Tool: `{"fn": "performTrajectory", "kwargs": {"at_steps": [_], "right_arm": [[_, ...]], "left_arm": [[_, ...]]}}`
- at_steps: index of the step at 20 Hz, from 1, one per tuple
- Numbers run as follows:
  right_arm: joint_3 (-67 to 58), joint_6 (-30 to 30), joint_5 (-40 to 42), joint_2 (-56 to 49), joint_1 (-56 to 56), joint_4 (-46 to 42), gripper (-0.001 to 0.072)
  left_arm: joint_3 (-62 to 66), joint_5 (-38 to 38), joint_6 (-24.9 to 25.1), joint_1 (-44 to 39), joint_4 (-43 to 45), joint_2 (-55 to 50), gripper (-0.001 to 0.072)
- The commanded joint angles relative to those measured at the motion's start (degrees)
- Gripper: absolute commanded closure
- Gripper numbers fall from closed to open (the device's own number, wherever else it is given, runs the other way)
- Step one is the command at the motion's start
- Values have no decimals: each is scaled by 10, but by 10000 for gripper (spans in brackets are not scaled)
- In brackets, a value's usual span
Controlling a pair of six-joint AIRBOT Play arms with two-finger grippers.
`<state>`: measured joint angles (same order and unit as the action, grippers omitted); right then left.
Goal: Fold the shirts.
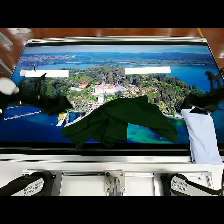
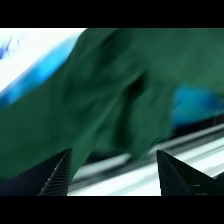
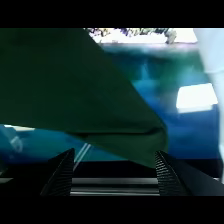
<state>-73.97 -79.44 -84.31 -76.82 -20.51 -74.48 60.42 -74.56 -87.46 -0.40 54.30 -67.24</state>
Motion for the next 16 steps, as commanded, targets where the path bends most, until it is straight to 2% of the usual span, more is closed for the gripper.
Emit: {"fn": "performTrajectory", "kwargs": {"at_steps": [1, 7, 13, 16], "right_arm": [[61, 21, 22, -2, -4, 20, 81], [65, 34, 24, -7, -4, 19, 81], [65, 31, 17, -41, -4, 20, 81], [66, 32, 18, -47, -4, 7, 81]], "left_arm": [[-183, 9, -20, 20, 30, 62, 81], [-310, 111, -16, 15, -29, 60, 89], [-320, 141, -8, -42, -30, 34, 91], [-320, 182, -26, -88, -37, 9, 107]]}}
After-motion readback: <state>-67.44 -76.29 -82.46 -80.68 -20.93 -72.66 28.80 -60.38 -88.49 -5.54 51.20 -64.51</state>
